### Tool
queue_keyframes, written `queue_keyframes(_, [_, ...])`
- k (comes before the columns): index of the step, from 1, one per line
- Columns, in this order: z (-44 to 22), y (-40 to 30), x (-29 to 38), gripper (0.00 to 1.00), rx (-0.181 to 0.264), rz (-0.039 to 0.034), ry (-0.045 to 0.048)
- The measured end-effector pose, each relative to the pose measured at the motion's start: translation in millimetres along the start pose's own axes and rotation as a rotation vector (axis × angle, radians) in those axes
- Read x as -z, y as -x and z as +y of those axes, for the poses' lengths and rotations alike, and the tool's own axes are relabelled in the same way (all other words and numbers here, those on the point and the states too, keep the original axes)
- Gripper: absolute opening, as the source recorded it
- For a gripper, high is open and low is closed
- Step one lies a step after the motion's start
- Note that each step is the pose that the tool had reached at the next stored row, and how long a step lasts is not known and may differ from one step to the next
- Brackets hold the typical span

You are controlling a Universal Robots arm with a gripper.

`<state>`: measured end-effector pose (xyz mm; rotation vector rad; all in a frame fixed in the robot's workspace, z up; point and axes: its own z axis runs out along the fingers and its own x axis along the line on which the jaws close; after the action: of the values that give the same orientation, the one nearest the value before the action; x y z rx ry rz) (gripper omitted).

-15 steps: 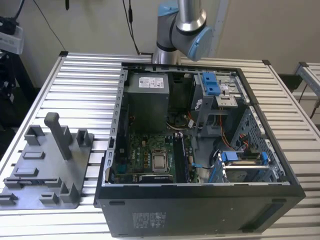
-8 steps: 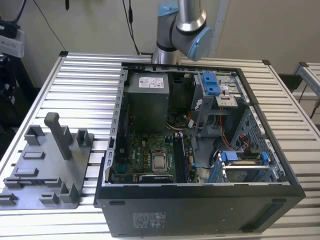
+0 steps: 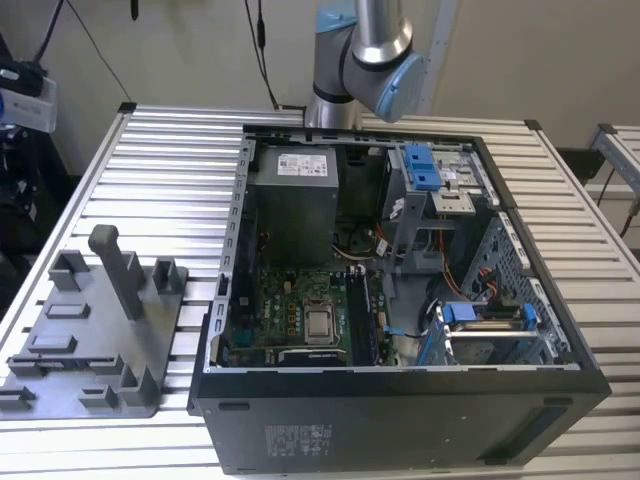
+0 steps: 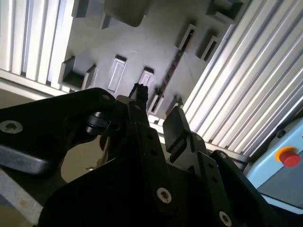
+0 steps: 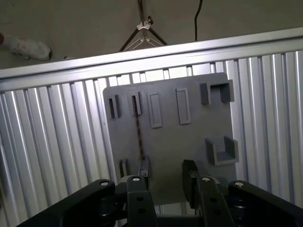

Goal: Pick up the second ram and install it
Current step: 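Pick up the second ram and move it above second insertion slot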

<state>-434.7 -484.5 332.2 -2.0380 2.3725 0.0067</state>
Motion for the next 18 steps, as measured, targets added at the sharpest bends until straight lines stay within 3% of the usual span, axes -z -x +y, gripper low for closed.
queue_keyframes(8, [-0.3,-2.4,-13.3,0.42,0.025,-0.0001,0.0003])
queue_keyframes(18, [-3.0,-11.8,-30.2,0.42,0.051,-0.0002,0.0007])
